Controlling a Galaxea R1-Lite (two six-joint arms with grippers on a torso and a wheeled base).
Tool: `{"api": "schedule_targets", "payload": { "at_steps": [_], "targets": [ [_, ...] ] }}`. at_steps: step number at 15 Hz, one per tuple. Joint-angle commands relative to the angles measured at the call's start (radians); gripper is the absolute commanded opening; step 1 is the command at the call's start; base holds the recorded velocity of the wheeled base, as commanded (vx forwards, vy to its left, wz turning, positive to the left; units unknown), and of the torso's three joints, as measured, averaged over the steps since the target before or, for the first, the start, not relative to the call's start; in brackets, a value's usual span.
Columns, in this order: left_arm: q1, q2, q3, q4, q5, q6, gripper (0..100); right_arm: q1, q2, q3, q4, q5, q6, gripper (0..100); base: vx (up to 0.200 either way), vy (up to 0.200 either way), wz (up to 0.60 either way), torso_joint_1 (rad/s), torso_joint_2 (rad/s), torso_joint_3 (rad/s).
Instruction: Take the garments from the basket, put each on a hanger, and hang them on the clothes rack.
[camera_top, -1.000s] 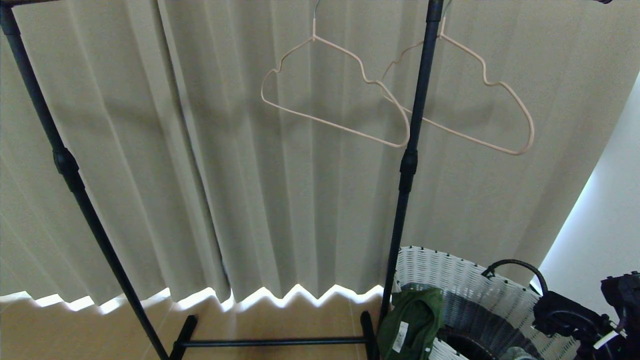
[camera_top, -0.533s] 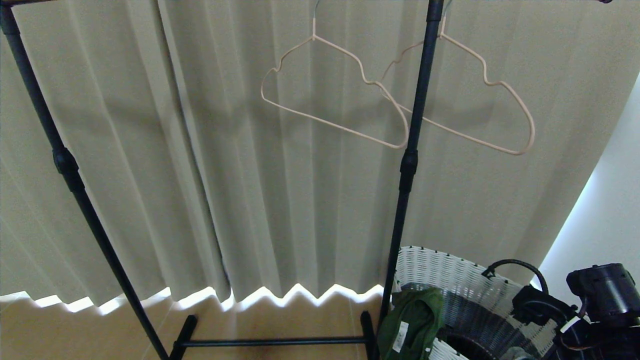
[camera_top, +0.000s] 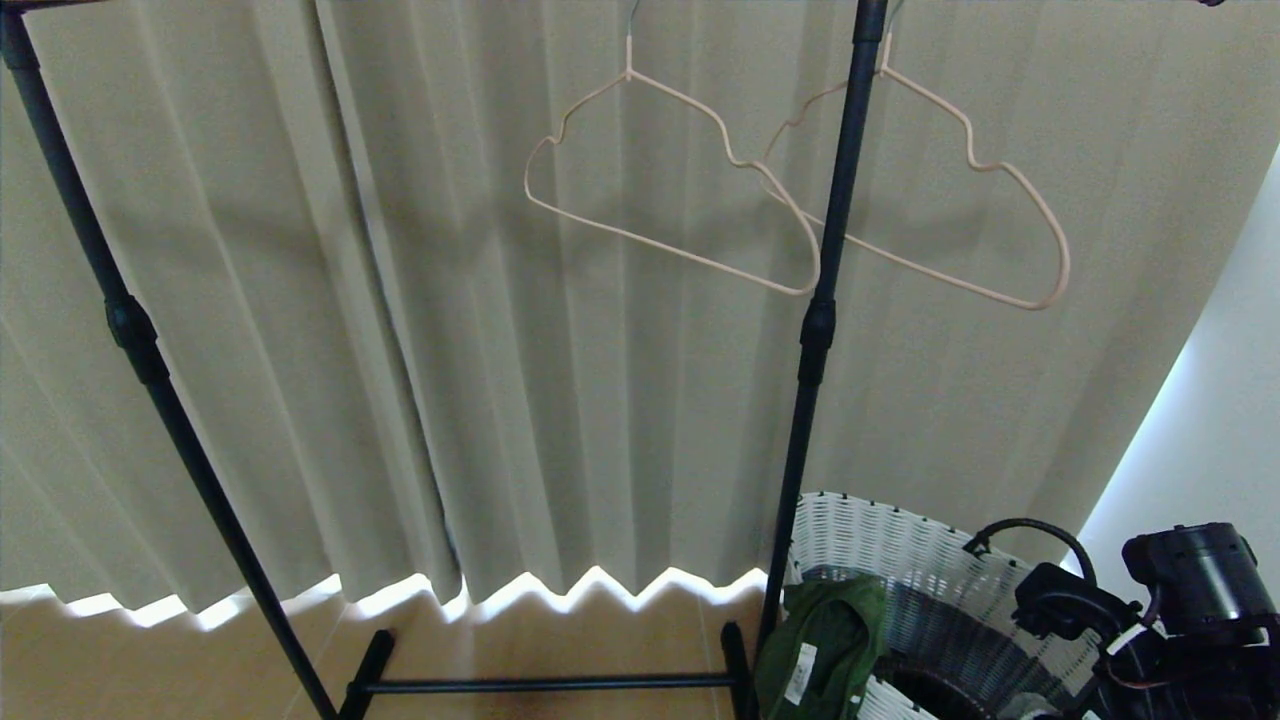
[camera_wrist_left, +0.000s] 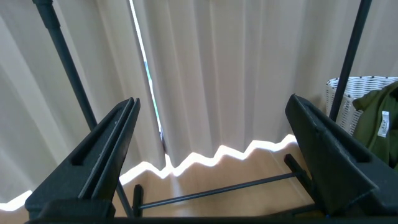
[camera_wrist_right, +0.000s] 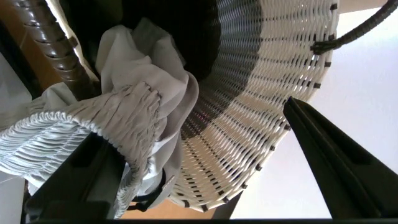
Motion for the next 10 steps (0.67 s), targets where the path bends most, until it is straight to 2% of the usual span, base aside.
{"api": "schedule_targets", "payload": {
  "at_steps": [1,2,3,10],
  "targets": [
    [0.000,0.000,0.000,-0.001,0.000,0.000,100,0.000,0.002,0.001,-0.002,0.000,0.000,100,0.000,0.000,0.00,0.000,0.00,0.000],
    [-0.001,0.000,0.000,-0.001,0.000,0.000,100,0.000,0.002,0.001,-0.009,0.000,0.000,100,0.000,0.000,0.00,0.000,0.00,0.000],
    [0.000,0.000,0.000,-0.001,0.000,0.000,100,0.000,0.003,0.004,-0.025,0.000,0.000,0,0.000,0.000,0.00,0.000,0.00,0.000],
    [0.000,0.000,0.000,-0.001,0.000,-0.001,100,0.000,-0.067,0.030,-0.035,0.000,0.000,0,0.000,0.000,0.00,0.000,0.00,0.000]
  ]
}}
